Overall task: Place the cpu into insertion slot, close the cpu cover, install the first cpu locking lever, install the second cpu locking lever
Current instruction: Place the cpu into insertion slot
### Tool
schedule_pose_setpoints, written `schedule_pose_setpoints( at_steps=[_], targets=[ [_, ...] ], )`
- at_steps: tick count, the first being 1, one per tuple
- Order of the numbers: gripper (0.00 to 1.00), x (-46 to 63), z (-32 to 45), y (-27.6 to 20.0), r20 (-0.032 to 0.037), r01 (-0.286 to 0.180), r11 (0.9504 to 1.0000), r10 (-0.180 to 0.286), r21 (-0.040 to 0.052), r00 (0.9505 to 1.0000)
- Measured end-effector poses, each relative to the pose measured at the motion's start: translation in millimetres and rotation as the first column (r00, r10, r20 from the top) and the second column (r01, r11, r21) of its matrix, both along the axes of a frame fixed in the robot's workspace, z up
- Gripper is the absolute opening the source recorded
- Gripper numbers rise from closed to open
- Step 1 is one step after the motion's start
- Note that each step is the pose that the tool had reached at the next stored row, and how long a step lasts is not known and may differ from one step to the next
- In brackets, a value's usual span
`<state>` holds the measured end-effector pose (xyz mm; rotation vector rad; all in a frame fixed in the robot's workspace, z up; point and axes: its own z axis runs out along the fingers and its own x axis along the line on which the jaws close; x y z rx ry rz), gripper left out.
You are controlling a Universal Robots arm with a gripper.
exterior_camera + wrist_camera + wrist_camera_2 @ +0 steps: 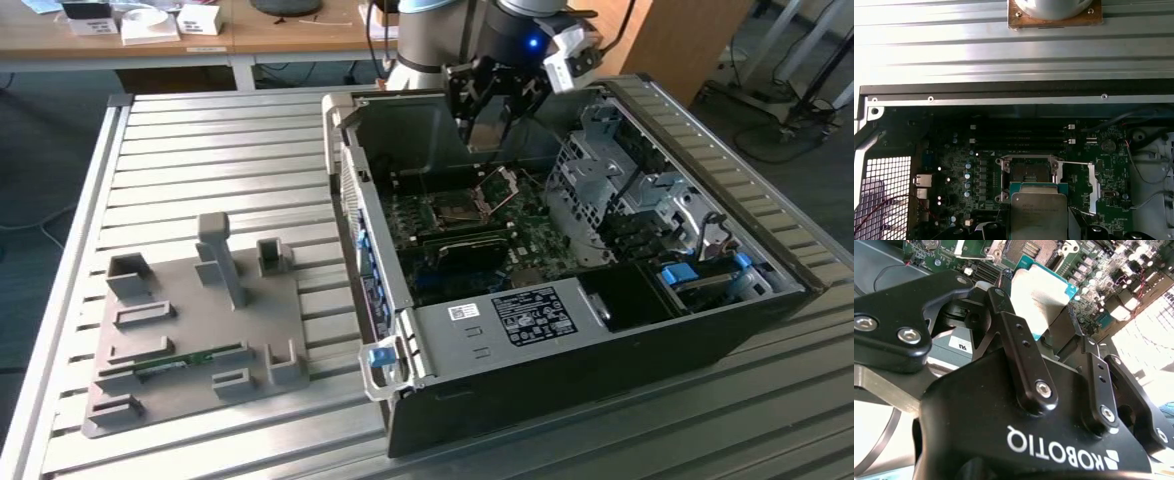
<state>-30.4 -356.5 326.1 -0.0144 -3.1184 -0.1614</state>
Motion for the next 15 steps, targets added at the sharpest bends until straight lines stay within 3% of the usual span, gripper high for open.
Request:
schedule_pose_setpoints(
  at_steps=[6, 15],
  targets=[
    [0.54, 0.0, -4.3, 0.0, 0.0, 0.0, 1.0, 0.0, 0.0, 1.0],
    [0.54, 0.0, -5.0, 0.0, 0.0, 0.0, 1.0, 0.0, -0.0001, 1.0]
  ],
)
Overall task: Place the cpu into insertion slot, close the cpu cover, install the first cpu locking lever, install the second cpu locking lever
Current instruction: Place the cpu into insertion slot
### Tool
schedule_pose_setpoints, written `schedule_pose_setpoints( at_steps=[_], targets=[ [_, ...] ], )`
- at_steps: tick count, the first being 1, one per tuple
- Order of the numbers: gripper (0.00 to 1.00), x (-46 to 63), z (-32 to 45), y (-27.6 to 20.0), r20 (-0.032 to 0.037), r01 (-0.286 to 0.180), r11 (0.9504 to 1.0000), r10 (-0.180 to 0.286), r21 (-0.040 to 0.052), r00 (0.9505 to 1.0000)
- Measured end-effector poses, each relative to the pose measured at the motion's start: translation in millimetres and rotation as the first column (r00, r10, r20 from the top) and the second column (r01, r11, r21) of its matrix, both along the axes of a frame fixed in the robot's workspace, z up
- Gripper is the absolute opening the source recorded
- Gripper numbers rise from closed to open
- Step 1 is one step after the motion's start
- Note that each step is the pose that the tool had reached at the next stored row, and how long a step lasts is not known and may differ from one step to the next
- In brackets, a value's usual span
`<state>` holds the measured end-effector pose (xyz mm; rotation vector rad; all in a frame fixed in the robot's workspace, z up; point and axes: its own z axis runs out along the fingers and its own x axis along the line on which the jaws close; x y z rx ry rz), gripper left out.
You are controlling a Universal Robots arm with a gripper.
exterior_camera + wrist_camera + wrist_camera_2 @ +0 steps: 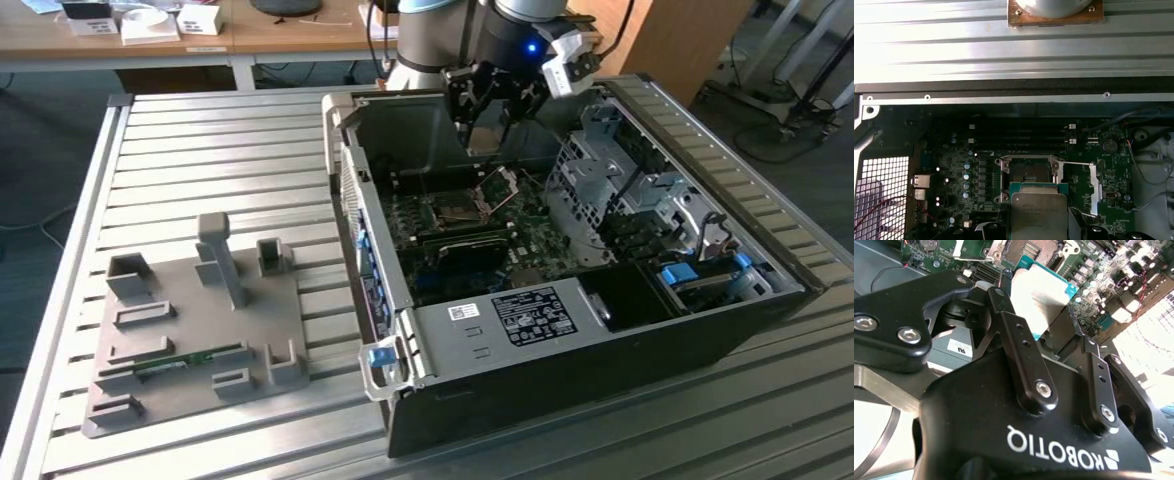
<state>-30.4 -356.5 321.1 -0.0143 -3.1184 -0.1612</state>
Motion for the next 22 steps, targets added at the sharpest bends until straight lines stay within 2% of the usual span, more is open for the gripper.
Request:
schedule_pose_setpoints(
  at_steps=[22],
  targets=[
    [0.54, 0.0, -6.3, 0.0, 0.0, 0.0, 1.0, 0.0, 0.0002, 1.0]
  ],
)
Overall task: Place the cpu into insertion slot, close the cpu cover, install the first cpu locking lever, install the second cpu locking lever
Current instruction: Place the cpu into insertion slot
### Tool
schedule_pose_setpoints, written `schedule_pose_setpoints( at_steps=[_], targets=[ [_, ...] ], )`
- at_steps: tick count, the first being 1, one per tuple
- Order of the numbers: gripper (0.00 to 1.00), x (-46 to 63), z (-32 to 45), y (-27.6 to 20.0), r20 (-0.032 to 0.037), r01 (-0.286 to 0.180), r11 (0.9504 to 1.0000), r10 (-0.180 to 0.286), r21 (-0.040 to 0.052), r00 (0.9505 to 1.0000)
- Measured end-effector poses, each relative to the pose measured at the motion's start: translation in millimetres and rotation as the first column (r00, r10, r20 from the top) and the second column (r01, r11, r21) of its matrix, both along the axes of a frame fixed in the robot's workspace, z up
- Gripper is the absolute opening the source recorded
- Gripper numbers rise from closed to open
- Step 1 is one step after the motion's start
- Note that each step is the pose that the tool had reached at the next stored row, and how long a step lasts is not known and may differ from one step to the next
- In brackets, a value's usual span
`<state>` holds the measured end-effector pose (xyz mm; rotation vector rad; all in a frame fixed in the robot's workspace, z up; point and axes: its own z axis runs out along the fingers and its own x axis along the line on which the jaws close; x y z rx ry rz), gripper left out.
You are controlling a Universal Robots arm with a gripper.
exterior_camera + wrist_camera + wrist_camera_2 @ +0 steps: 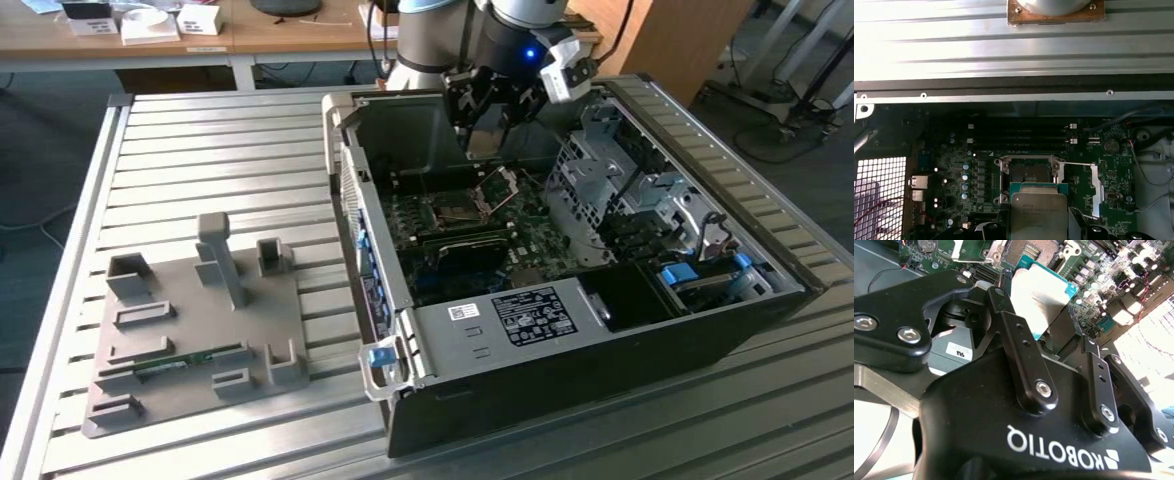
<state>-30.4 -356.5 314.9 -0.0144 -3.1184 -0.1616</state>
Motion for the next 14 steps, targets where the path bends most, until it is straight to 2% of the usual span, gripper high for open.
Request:
schedule_pose_setpoints(
  at_steps=[7, 14],
  targets=[
    [0.54, 0.0, -5.8, 0.0, 0.0001, 0.0, 1.0, 0.0, 0.0001, 1.0],
    [0.54, 0.0, -7.5, 0.0, 0.0002, 0.0, 1.0, 0.0, 0.0004, 1.0]
  ],
)
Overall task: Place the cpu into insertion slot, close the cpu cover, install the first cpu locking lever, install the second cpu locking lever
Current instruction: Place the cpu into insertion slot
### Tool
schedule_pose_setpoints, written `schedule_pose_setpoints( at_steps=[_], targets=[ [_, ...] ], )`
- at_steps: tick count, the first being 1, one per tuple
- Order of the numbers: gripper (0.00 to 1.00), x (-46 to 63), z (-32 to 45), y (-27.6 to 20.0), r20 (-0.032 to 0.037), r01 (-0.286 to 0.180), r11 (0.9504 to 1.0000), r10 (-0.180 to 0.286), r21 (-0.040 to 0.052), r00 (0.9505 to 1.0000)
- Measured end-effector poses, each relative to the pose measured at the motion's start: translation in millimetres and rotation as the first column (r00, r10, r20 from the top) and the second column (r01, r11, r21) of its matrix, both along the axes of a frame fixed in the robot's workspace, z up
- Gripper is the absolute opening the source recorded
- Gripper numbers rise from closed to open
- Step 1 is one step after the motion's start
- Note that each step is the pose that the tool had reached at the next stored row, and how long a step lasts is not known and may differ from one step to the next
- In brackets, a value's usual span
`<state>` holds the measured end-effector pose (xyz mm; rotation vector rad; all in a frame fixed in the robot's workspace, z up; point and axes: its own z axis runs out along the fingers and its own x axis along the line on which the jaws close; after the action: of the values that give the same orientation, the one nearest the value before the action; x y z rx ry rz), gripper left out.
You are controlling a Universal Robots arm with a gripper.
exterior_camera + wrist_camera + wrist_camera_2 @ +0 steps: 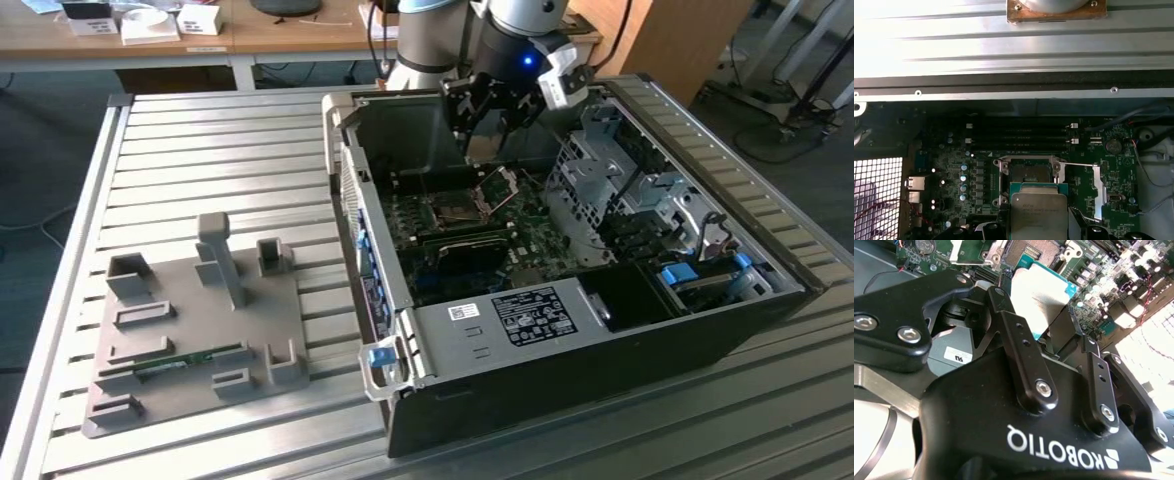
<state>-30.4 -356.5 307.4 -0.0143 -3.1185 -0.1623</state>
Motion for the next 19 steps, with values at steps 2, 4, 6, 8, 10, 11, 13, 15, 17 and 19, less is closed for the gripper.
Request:
schedule_pose_setpoints(
  at_steps=[2, 4, 6, 8, 10, 11, 13, 15, 17, 19],
  targets=[
    [0.54, 0.0, -1.9, 0.0, -0.0002, 0.0, 1.0, 0.0, -0.0005, 1.0],
    [0.54, 0.0, -4.3, 0.0, -0.0002, 0.0, 1.0, 0.0, -0.0004, 1.0],
    [0.54, 0.0, -6.0, 0.0, -0.0001, 0.0, 1.0, 0.0, -0.0004, 1.0],
    [0.54, 0.0, -6.5, 0.0, -0.0003, 0.0, 1.0, 0.0, -0.0007, 1.0],
    [0.54, 0.0, -6.7, 0.0, -0.0002, 0.0, 1.0, 0.0, -0.0006, 1.0],
    [0.54, 0.0, -7.0, 0.0, -0.0002, 0.0, 1.0, 0.0, -0.0004, 1.0],
    [0.54, 0.0, -8.0, 0.0, 0.0, 0.0, 1.0, 0.0, -0.0002, 1.0],
    [0.54, 0.0, -8.7, 0.0, -0.0002, 0.0, 1.0, 0.0, -0.0006, 1.0],
    [0.54, 0.0, -8.9, 0.0, -0.0003, 0.0, 1.0, 0.0, -0.0007, 1.0],
    [0.54, 0.0, -9.1, 0.0, -0.0002, 0.0, 1.0, 0.0, -0.0005, 1.0]
  ],
)
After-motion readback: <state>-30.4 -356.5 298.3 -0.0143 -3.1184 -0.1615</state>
